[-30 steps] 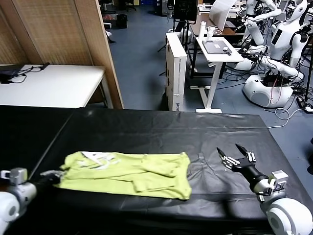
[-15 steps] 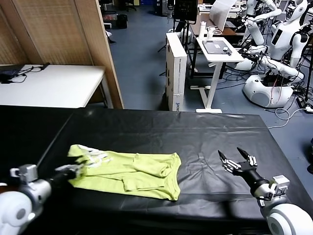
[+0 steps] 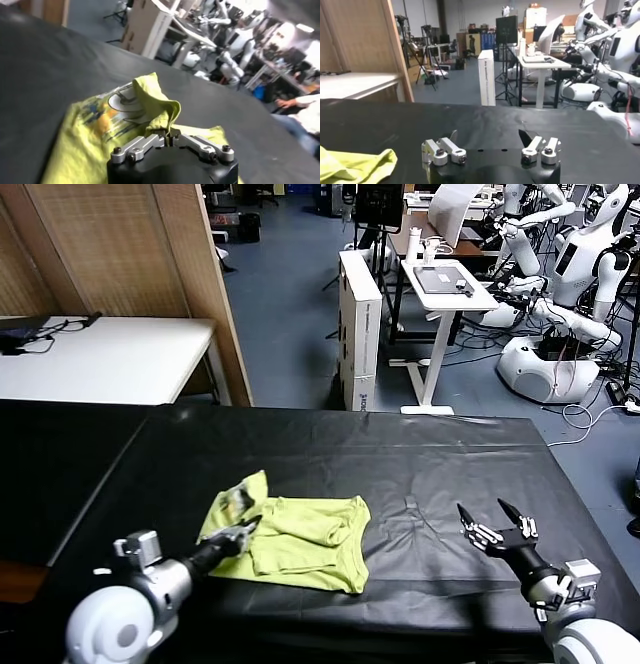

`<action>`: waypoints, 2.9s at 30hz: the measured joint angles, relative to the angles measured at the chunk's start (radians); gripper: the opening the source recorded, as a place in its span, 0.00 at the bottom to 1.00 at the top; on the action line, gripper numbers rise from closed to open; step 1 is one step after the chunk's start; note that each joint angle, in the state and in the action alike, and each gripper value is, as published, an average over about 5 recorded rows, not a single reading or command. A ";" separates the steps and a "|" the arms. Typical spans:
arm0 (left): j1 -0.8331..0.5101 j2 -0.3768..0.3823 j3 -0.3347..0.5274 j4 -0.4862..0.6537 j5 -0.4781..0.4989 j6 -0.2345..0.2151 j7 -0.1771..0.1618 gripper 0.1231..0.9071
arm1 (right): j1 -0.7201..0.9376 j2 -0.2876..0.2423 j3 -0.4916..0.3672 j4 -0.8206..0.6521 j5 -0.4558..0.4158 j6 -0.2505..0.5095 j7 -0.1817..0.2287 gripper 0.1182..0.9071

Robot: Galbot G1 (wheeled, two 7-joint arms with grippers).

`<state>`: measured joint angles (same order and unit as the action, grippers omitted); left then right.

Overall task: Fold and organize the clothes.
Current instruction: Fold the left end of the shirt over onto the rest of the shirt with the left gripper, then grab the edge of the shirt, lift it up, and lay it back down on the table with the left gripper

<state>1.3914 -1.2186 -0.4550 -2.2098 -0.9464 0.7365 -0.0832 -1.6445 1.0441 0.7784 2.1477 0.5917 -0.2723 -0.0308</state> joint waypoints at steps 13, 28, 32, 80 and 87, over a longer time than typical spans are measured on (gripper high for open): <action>-0.027 -0.066 0.087 0.015 0.034 0.000 -0.001 0.08 | 0.006 0.008 -0.017 -0.009 -0.010 -0.003 0.001 1.00; -0.021 -0.119 0.130 0.056 0.079 0.000 0.004 0.08 | 0.000 0.010 -0.025 -0.007 -0.022 -0.004 0.002 1.00; -0.018 -0.130 0.143 0.062 0.089 0.000 0.004 0.08 | 0.000 0.010 -0.026 -0.007 -0.024 -0.005 0.002 1.00; 0.062 -0.177 -0.025 -0.008 0.230 -0.008 0.011 1.00 | 0.213 -0.302 -0.624 0.025 -0.396 0.100 -0.184 1.00; 0.063 -0.175 -0.028 -0.006 0.233 -0.022 0.012 1.00 | 0.217 -0.344 -0.669 0.019 -0.486 0.124 -0.196 1.00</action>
<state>1.4547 -1.3933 -0.4828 -2.2160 -0.7129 0.7147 -0.0712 -1.4277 0.6997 0.1096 2.1668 0.1058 -0.1481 -0.2266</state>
